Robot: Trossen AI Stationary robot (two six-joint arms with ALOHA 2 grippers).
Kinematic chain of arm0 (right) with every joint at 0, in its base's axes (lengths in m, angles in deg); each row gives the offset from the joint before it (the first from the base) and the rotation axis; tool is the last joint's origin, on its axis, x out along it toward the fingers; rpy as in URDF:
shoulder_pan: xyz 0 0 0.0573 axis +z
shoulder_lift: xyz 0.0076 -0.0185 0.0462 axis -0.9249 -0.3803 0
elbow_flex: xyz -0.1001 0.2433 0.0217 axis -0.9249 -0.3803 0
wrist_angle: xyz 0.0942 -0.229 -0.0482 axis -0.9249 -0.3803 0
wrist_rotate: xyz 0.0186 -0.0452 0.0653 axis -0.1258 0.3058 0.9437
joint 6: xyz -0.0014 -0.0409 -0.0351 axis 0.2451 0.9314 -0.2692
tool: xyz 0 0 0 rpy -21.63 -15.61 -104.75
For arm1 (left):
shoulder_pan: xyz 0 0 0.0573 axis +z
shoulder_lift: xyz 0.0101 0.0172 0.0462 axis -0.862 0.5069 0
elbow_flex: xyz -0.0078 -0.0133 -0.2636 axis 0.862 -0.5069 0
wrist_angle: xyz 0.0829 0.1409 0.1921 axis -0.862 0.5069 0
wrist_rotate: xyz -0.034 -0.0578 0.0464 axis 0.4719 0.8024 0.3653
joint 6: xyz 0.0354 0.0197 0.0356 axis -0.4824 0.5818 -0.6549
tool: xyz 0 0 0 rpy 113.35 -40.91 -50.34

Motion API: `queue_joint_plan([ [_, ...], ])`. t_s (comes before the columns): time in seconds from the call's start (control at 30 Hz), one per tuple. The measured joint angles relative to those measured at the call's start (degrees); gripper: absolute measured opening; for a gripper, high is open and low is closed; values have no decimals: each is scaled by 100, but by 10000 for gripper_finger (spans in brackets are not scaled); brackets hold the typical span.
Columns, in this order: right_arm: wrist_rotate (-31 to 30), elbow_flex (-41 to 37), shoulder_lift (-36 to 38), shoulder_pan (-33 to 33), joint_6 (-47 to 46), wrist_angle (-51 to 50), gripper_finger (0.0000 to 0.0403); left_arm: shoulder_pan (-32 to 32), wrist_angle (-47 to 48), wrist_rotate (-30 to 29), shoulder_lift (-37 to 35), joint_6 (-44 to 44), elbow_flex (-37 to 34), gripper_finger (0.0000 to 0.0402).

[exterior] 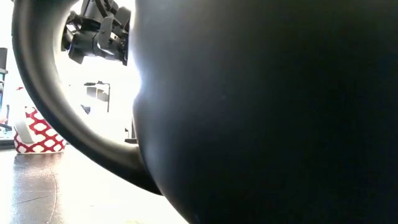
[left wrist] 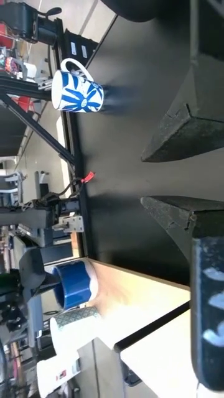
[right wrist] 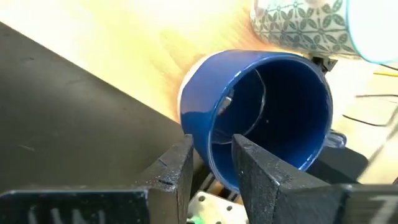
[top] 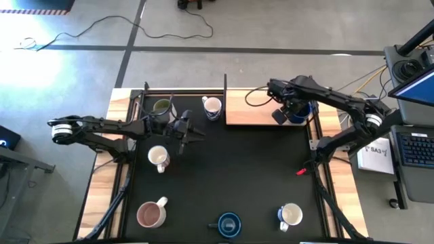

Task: Place coffee mugs
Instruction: Put the top blue patterned mug on the shelf

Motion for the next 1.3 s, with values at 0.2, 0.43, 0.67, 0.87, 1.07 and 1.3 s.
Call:
queue_joint_plan([
  [0.2, 389, 63, 307, 234, 1, 448, 90, -8, -327, -378, -2, 114, 0, 80],
  [0.43, 564, 63, 458, 649, 193, 937, 93, 31, 931, -2369, 0, 433, 311, 80],
  [0.67, 552, 56, 465, 900, 460, 1093, 104, 38, 2683, -2338, 262, 127, 1207, 80],
  [0.87, 538, 56, 475, 901, 688, 1085, 107, 61, 3902, -2334, 968, -894, 1948, 80],
  [1.07, 506, 51, 489, 901, 829, 1084, 107, 95, 4636, -2327, 1845, -1559, 2771, 80],
  [1.3, 284, -67, 526, 901, 917, 1089, 107, 365, 4971, -2449, 2129, -1935, 3251, 80],
])
